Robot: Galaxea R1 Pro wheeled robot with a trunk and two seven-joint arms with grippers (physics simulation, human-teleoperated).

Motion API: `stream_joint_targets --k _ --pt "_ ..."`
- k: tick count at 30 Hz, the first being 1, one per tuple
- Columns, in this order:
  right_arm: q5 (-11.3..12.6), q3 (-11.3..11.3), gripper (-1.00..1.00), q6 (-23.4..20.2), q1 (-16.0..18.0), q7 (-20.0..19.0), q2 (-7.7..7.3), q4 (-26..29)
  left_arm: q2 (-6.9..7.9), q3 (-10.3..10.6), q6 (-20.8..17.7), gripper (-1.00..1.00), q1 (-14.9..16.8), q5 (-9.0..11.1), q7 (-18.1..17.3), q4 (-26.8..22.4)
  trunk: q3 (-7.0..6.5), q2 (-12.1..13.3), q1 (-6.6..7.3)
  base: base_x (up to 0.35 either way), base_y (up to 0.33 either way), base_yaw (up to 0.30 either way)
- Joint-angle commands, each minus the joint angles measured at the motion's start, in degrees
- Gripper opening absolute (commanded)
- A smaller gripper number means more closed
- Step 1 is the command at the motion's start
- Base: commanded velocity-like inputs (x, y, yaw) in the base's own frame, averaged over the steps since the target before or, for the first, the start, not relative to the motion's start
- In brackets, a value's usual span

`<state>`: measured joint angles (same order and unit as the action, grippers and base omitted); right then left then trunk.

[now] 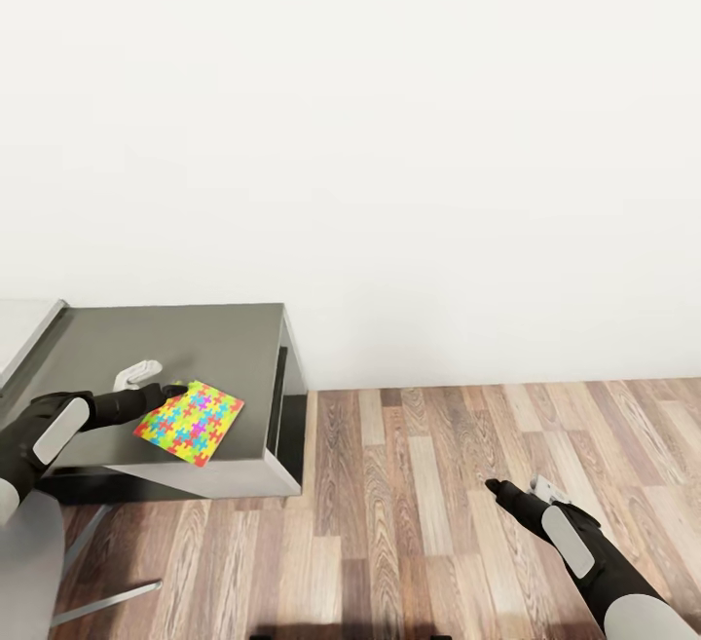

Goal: Put all the toys in the child's room - the three board games (two on the bed and one on the table), the two jigsaw puzzles on the table, and the tennis ball on the table - inside the toy box on the table in the child's room.

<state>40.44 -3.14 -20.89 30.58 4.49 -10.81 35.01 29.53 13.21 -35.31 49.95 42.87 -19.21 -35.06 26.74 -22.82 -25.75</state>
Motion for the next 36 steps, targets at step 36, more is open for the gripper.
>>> stream_joint_targets --k 36 --pt "0.6 0.0 1.0 -0.2 0.0 0.4 0.0 0.1 0.09 0.2 -0.3 1.0 0.0 0.2 -0.2 0.0 0.09 -0.1 -0.03 -0.024 -0.019 -0.001"
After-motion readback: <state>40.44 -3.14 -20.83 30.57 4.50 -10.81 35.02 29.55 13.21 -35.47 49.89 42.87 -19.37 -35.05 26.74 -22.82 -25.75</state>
